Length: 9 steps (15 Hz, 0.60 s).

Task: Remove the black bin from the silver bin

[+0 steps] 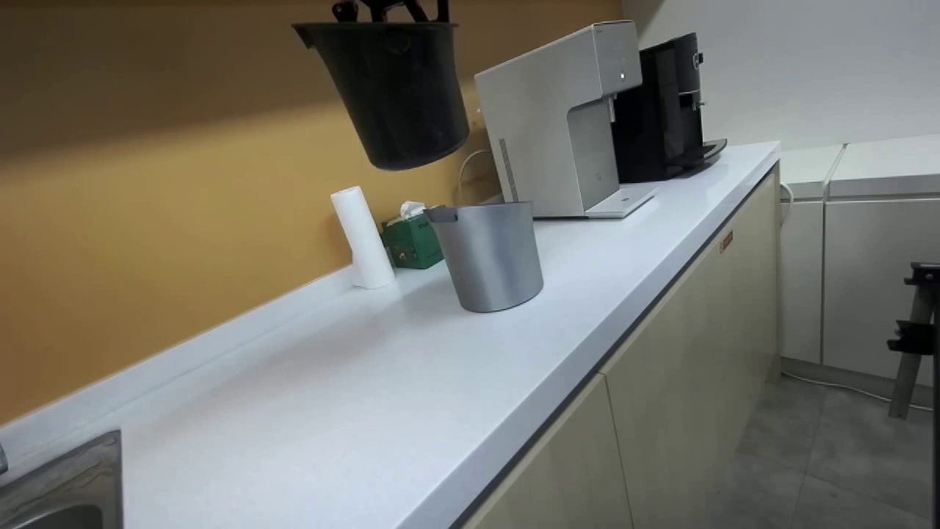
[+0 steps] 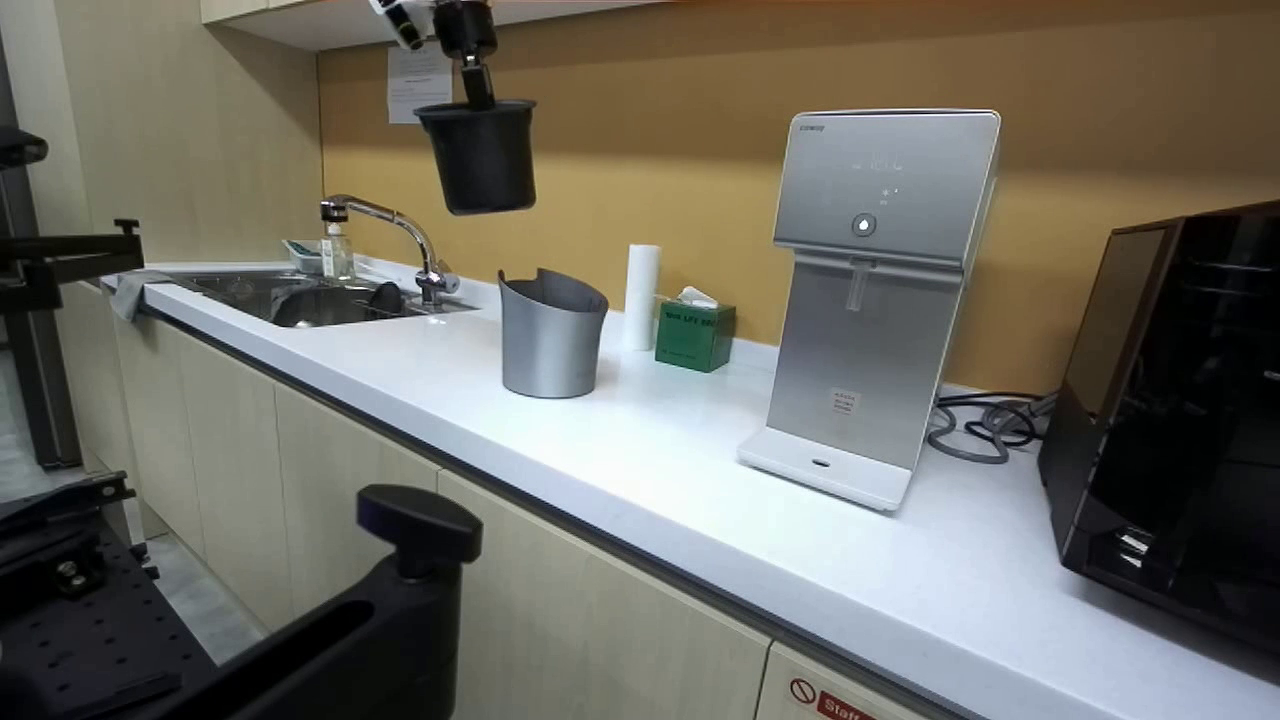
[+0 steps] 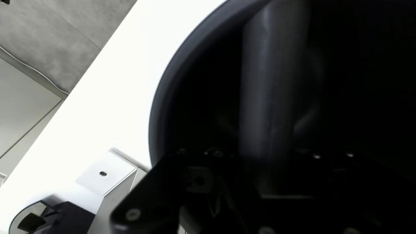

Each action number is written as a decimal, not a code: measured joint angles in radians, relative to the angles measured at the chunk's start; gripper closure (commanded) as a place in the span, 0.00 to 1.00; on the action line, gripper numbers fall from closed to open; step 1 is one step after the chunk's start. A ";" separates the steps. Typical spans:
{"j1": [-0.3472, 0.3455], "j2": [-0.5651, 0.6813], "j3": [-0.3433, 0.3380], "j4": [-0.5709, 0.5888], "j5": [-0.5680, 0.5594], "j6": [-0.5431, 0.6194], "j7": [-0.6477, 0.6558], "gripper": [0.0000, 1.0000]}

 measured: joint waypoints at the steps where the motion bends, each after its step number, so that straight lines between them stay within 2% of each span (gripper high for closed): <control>1: 0.007 0.005 0.008 0.000 0.007 -0.011 -0.013 0.97; 5: 0.036 0.049 0.031 -0.008 0.018 -0.012 -0.052 0.97; 9: 0.057 0.108 0.034 -0.046 0.020 0.084 -0.071 0.97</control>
